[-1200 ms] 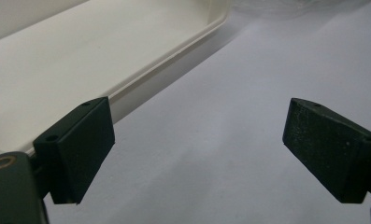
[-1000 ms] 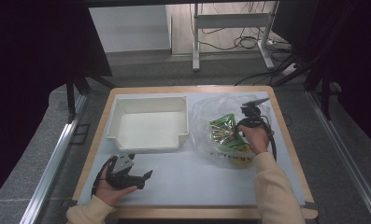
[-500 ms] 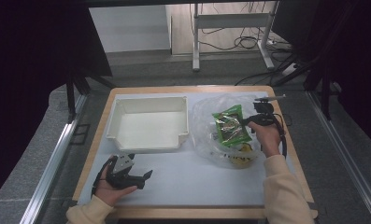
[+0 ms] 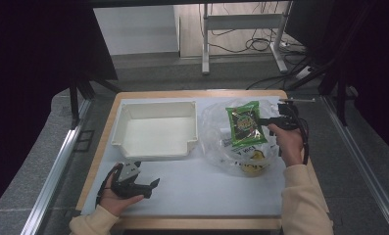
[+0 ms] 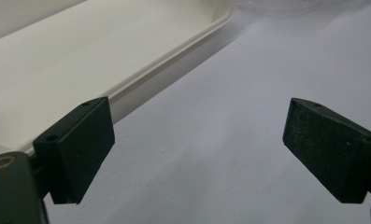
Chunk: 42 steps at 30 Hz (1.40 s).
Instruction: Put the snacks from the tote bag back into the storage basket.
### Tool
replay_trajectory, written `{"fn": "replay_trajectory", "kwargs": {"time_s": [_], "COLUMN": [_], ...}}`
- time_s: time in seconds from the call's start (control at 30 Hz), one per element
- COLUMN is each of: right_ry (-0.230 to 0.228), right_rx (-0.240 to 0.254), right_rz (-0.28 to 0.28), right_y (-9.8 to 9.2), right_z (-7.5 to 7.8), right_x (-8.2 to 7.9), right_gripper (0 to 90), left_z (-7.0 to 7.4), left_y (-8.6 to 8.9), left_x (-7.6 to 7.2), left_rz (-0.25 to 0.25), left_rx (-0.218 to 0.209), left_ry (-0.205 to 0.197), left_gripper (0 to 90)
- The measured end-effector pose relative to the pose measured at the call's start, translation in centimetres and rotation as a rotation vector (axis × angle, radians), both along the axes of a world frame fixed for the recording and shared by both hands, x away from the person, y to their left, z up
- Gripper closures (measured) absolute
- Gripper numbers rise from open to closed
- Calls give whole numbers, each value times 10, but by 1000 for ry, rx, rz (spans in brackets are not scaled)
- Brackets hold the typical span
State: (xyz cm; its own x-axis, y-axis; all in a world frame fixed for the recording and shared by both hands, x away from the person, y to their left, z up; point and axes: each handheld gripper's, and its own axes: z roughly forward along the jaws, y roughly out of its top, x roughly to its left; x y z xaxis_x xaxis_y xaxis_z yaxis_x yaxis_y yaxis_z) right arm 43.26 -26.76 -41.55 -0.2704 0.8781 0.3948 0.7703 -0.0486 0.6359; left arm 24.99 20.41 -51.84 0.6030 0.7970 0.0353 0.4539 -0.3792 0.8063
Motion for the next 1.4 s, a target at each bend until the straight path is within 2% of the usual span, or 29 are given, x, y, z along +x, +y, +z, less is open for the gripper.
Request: {"fn": "replay_trajectory", "kwargs": {"time_s": [0.43,0.77,0.93,1.1,1.4], "right_ry": [-58,-81,-88,-123,-137], "right_rx": [46,81,92,112,139], "right_rz": [24,61,67,65,87], "right_y": [1,11,13,16,22], "right_z": [10,13,14,18,23], "right_x": [-8,-9,-10,-13,-14], "right_gripper": [896,896,896,896,896], "left_z": [0,0,0,0,0], "left_y": [0,1,1,1,1], "left_x": [0,0,0,0,0], "left_rz": [1,2,2,1,3], "left_rx": [-4,-16,-15,-11,-13], "left_ry": [2,4,3,4,4], "left_gripper": [89,90,90,90,90]}}
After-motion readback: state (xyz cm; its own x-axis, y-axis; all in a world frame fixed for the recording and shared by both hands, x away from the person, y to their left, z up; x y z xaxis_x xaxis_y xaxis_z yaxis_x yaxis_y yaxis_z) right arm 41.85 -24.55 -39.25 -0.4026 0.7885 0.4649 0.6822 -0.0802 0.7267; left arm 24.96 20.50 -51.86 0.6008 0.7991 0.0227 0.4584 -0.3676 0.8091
